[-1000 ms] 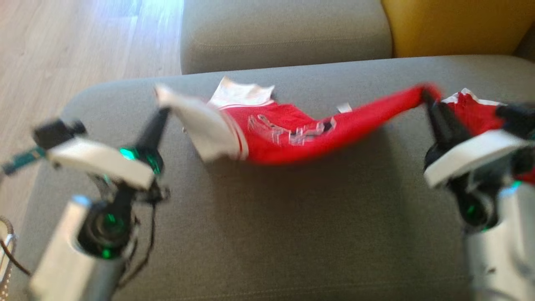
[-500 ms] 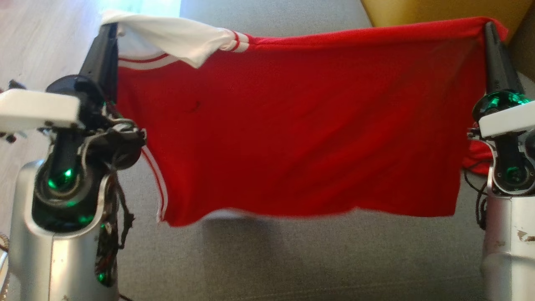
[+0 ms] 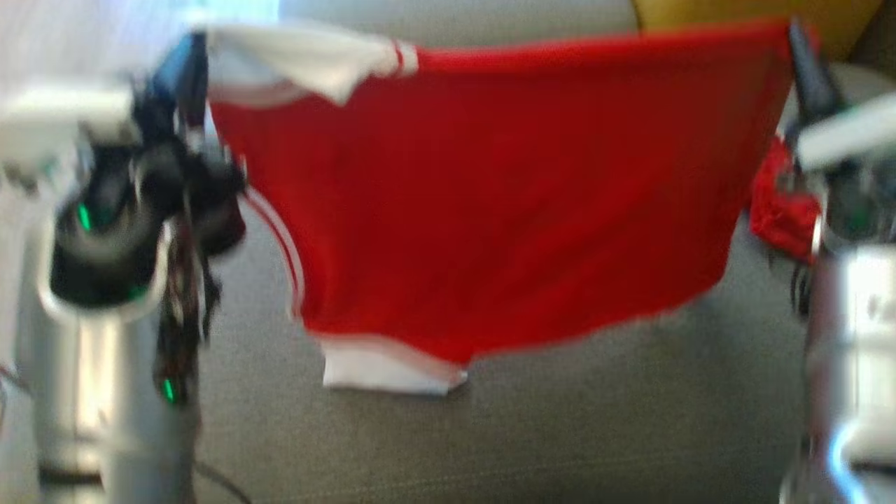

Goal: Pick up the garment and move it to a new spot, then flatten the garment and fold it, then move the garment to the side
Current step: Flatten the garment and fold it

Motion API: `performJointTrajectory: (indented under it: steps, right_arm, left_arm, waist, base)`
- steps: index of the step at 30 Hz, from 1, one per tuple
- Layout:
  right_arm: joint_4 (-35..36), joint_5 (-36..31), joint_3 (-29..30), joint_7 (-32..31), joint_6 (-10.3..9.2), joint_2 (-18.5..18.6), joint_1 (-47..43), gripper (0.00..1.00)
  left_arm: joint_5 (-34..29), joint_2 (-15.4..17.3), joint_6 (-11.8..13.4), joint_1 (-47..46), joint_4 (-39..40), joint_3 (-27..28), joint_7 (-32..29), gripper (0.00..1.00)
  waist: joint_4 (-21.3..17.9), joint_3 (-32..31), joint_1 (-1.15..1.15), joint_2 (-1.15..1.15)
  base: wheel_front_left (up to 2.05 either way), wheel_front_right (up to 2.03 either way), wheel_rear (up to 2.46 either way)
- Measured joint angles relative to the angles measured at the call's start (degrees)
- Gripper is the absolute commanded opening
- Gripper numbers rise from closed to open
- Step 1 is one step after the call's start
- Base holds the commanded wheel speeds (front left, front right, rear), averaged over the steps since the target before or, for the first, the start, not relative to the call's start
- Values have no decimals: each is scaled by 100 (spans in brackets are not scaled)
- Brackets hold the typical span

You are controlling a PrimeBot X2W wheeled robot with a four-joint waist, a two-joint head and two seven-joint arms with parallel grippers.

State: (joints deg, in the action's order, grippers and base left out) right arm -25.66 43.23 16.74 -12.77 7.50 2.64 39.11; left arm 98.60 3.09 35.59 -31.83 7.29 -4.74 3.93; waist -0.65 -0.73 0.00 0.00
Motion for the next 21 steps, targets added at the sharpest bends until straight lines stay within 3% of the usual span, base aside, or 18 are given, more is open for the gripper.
performJointTrajectory:
  steps: [5,8,11,14,17,21]
  right_arm:
    - [-1143,-860,14,-40,0,67,2397,0]
    - [-1582,-1227,-185,400,0,93,3818,0]
    - [-2069,-1327,-155,1174,0,96,4909,0]
    - [-2515,-1272,-226,1822,0,112,5460,0]
    - [-2893,-1140,-464,2186,0,114,5503,0]
    - [-3208,-1018,-622,2253,0,121,5287,0]
  left_arm:
    - [-568,435,-41,-2343,-1288,-466,-181,0]
    - [-1084,575,-408,-3900,-2292,-670,-18,0]
    - [-1583,664,-1084,-5235,-3229,-750,375,0]
    - [-1696,631,-1739,-6116,-4000,-655,736,0]
    - [-1828,549,-2218,-6330,-4632,-693,837,0]
    - [-1973,472,-2503,-6106,-5246,-926,824,0]
  waist:
    - [14,709,2,0]
    - [24,1227,2,0]
    - [32,1747,3,0]
    - [46,2209,3,0]
    - [76,2563,4,0]
    - [160,2763,4,-1]
  base:
    - [0,0,0]
    - [0,0,0]
    - [0,0,0]
    - [0,0,0]
    - [0,0,0]
    - [0,0,0]
